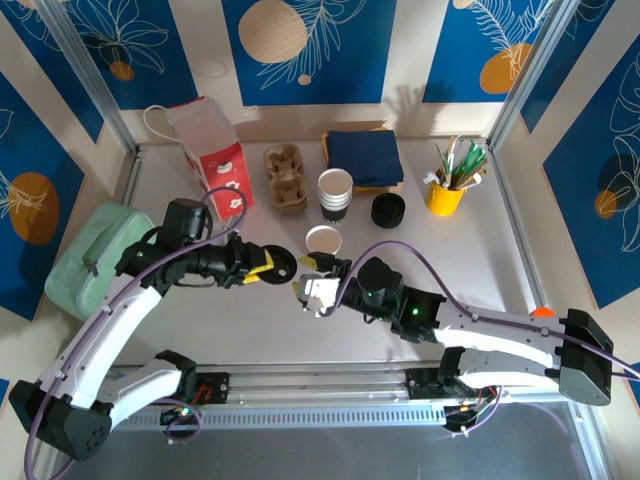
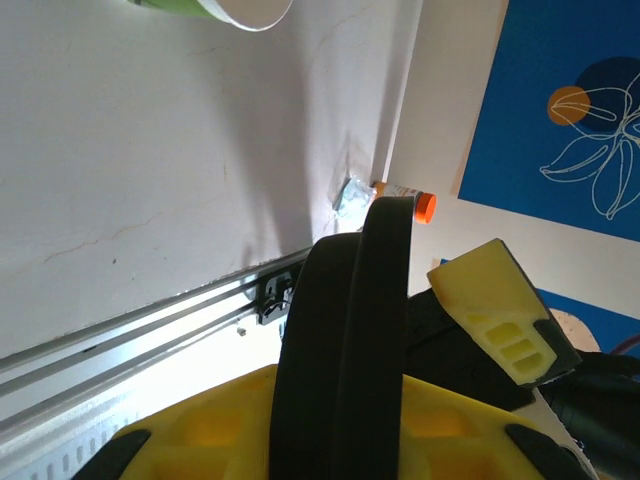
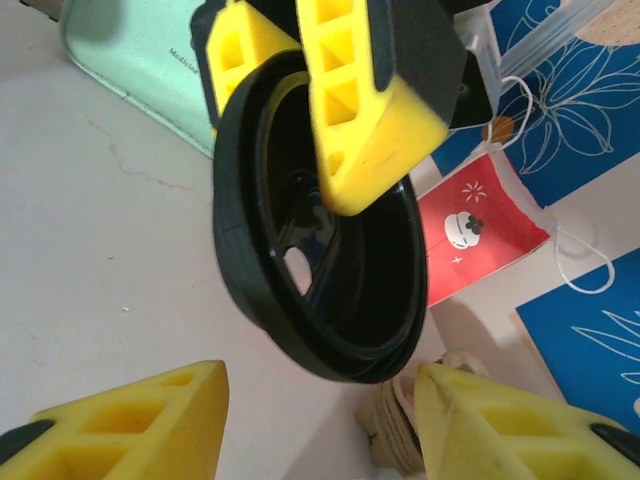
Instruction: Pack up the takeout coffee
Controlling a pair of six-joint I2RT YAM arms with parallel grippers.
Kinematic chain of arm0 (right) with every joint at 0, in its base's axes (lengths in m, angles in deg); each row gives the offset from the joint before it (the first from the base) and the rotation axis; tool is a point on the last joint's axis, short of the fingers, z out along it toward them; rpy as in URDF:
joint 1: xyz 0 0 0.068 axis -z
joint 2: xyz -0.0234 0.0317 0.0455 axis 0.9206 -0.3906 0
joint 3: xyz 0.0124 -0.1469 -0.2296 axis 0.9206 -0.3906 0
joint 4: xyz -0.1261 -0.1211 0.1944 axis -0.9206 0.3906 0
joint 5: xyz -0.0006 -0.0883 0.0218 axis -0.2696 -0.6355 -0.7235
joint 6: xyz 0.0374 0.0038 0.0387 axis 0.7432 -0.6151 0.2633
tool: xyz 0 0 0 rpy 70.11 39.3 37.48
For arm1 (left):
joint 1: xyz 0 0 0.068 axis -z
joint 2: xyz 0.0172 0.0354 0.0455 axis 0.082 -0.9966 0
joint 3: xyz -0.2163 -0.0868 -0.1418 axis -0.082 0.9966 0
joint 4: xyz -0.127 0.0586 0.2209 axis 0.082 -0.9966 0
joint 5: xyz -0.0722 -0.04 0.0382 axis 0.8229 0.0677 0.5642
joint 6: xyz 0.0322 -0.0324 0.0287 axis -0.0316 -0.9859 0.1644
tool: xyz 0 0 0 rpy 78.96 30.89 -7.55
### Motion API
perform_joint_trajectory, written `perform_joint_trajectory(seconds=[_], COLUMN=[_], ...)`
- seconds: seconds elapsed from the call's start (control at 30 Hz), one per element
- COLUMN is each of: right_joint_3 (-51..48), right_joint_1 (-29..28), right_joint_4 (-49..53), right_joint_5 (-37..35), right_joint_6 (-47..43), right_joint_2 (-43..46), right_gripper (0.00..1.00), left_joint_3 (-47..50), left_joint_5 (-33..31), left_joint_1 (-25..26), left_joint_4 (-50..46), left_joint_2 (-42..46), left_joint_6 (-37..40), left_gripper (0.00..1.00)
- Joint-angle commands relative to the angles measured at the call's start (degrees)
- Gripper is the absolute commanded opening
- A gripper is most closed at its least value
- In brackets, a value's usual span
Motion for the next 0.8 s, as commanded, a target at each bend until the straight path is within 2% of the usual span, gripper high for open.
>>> perform_joint_trajectory(seconds=[0.0,0.43,0.63,0.77], right_joint_3=[1.8,3.0,3.1,3.1], right_joint_1=[-0.7,-2.3,-2.7,-2.8], right_joint_4=[-4.1,-4.3,-4.3,-4.1], right_joint_5=[-2.3,-2.7,-3.3,-3.6], right_joint_6=[-1.6,-2.7,-3.5,-4.0], right_joint_2=[-0.3,-2.2,-3.1,-3.2], right_gripper=[0.5,0.32,0.32,0.26], left_joint_3=[0.3,2.9,3.5,3.7], left_joint_5=[0.5,1.8,2.3,2.5], left_joint_1=[-0.5,-0.5,-0.5,-0.5], left_joint_4=[-2.4,0.1,1.1,1.8], left_joint_2=[0.5,1.0,1.2,1.6], left_joint_6=[-0.3,-2.2,-2.8,-3.3], left_gripper=[0.16,0.16,0.17,0.17])
